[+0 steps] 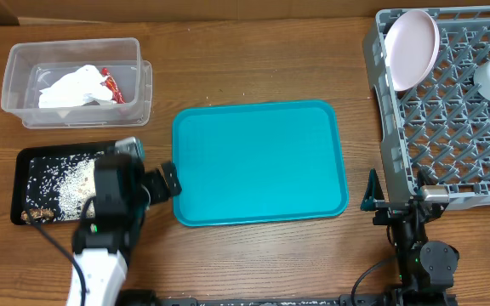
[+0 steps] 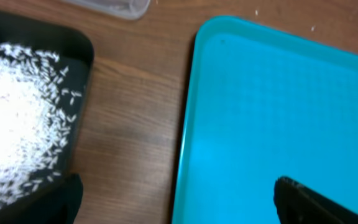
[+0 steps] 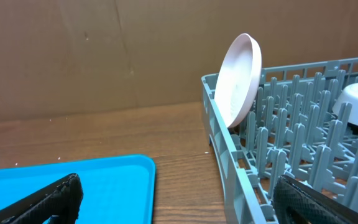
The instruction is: Sort waste into correct bins and load items into the dishwasher
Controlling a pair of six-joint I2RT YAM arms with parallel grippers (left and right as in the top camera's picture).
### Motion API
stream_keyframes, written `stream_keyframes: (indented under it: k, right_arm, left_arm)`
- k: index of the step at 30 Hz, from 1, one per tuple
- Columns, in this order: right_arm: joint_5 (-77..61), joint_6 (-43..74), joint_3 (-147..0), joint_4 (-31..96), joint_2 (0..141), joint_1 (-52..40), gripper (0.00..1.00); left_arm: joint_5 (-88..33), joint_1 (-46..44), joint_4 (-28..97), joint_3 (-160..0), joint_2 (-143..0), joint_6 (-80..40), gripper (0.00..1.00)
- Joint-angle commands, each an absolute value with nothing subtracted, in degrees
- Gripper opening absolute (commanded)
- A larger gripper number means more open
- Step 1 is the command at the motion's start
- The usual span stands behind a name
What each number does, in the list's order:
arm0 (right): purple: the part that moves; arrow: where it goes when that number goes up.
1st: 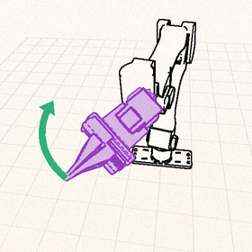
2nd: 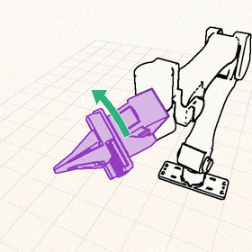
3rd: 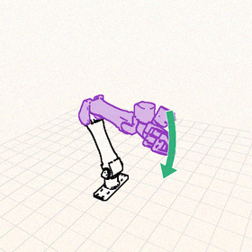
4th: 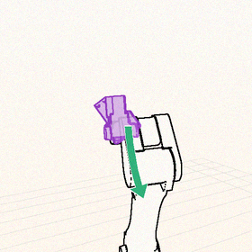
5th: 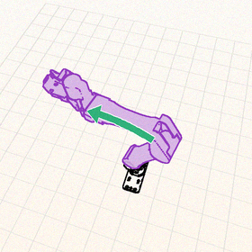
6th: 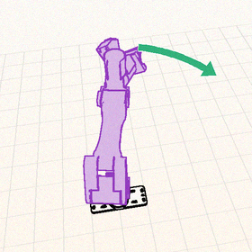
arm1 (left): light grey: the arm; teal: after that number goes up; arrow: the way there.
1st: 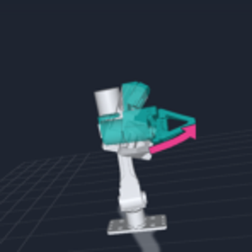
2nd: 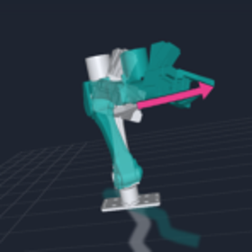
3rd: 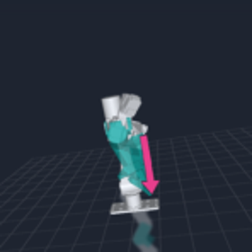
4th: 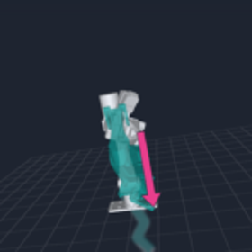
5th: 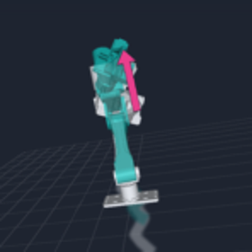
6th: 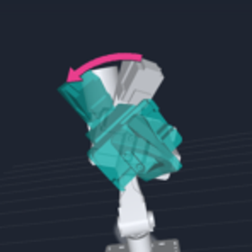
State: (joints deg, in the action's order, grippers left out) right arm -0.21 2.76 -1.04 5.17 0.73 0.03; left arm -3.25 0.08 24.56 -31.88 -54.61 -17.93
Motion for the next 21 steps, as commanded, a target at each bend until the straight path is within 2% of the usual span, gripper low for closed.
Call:
stream_keyframes:
  k: [1,14,18,21]
  right_arm:
    - [-0.6,2.3,-0.4,4.8,0.2,0.4,1.00]
    - [-0.6,2.3,-0.4,4.8,0.2,0.4,1.00]
    - [-0.6,2.3,-0.4,4.8,0.2,0.4,1.00]
    - [-0.6,2.3,-0.4,4.8,0.2,0.4,1.00]
  left_arm:
    - [-4.5,-0.1,20.1,-23.4,-49.0,-17.1,1.00]
    - [-6.0,-0.1,-1.5,-4.6,-37.0,-17.1,1.00]
    - [-6.2,-0.1,-2.4,-0.2,-29.2,-17.1,1.00]
    - [-6.5,-0.3,1.6,-0.3,-24.5,-16.6,1.00]
